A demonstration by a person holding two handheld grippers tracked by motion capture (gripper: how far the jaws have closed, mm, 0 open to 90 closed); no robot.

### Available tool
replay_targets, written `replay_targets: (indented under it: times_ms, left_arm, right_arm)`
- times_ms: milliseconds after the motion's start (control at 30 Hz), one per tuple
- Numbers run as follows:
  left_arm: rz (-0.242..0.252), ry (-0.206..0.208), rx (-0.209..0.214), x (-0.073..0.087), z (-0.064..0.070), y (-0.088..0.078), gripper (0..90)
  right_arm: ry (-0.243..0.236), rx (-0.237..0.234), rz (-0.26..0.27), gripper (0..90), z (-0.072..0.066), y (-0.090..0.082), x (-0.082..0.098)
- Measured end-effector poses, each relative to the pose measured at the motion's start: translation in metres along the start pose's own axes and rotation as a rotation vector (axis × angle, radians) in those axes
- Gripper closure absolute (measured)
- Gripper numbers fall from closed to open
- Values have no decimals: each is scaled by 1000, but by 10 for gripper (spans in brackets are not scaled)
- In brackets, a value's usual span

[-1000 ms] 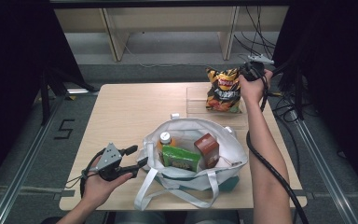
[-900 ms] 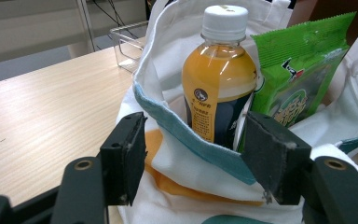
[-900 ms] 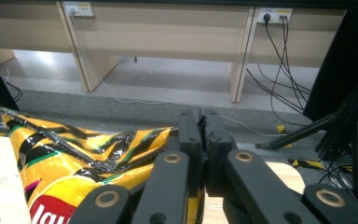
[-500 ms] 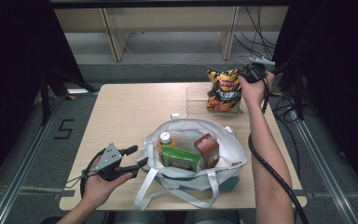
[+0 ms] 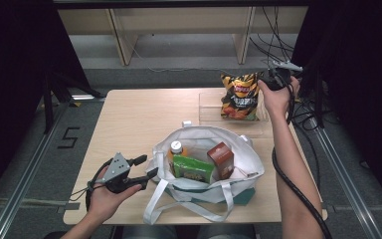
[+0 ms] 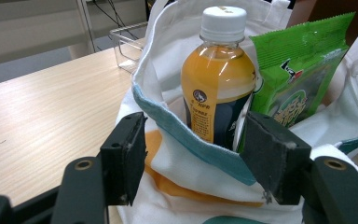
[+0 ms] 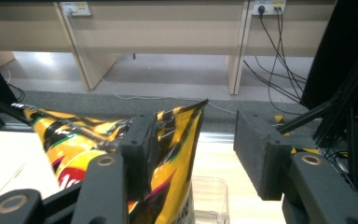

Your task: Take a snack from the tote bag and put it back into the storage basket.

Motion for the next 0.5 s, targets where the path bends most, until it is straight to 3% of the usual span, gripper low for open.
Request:
replay_targets:
  times_ms: [33, 67, 333, 433, 467, 500]
  left_arm:
    - [0, 0, 0, 0, 0, 0, 387]
    - [0, 1, 0, 0, 0, 0, 387]
    - [1, 4, -1, 0, 1, 0, 388]
    - [5, 3, -3, -1, 1, 0, 389]
    - [5, 3, -3, -1, 1, 0, 388]
    - [5, 2, -2, -1, 1, 0, 388]
  right_arm:
    - [7, -1, 2, 505, -1, -2, 1]
    - [-16, -9, 8, 505, 0, -4, 1]
    - [16, -72, 12, 511, -10, -22, 7]
    - [-24, -79, 28, 509, -9, -27, 7]
    - [7, -82, 25, 509, -12, -31, 6]
    - [5, -84, 30, 506, -12, -33, 6]
Point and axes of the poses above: each handheld gripper's, and its own axes: y roughly forward along the jaws, x roughly out of its underside, z roughly to its right, the point moved 6 cm from there along y, roughly forward along the jaws, and after that the axes turned 7 degrees about -y, right-handed, at the moved point
